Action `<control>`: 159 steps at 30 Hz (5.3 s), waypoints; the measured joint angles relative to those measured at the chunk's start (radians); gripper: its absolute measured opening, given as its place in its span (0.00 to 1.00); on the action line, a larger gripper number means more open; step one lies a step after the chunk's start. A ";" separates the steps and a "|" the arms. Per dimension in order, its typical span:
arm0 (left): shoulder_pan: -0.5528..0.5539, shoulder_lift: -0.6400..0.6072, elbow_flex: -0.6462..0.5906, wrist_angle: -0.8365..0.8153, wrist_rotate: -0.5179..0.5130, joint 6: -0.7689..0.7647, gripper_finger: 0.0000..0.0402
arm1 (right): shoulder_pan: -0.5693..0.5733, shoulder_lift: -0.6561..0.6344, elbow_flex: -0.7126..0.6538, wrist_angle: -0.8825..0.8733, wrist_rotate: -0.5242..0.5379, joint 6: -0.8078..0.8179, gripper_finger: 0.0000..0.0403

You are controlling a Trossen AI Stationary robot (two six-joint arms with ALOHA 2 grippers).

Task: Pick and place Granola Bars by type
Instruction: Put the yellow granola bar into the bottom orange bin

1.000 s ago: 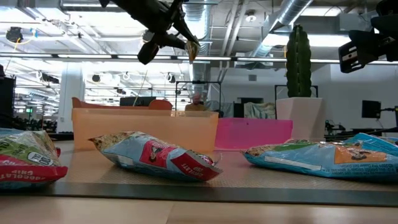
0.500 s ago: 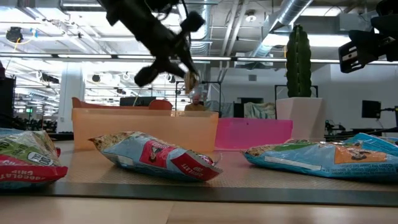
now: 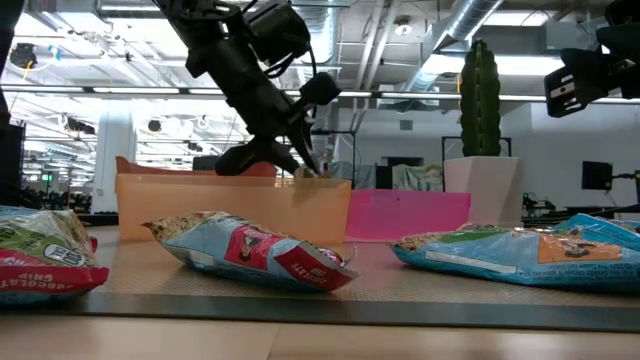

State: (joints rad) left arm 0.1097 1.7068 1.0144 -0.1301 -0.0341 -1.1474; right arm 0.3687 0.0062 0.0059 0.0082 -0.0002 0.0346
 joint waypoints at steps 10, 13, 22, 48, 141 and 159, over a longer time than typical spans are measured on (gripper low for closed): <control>0.000 -0.001 0.001 -0.009 0.000 -0.001 0.24 | 0.000 0.000 0.000 0.000 0.000 0.000 0.33; 0.000 -0.001 0.001 -0.009 -0.001 -0.001 0.30 | 0.000 0.000 0.000 0.000 0.000 0.000 0.33; -0.003 -0.001 0.001 0.057 -0.001 0.023 0.39 | 0.000 0.000 0.000 0.000 0.000 0.000 0.33; -0.297 -0.272 0.001 0.209 -0.129 0.502 0.39 | 0.000 0.000 0.000 0.000 0.000 0.000 0.33; -0.611 -0.373 -0.472 -0.747 0.439 -0.247 0.42 | 0.000 0.000 0.000 0.000 0.000 0.000 0.33; -0.575 -0.373 -0.510 -0.644 0.403 -0.246 0.24 | 0.000 0.000 0.000 0.000 0.000 0.000 0.33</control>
State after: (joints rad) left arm -0.4656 1.3334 0.5041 -0.7739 0.3693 -1.3937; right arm 0.3686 0.0063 0.0059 0.0078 -0.0002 0.0347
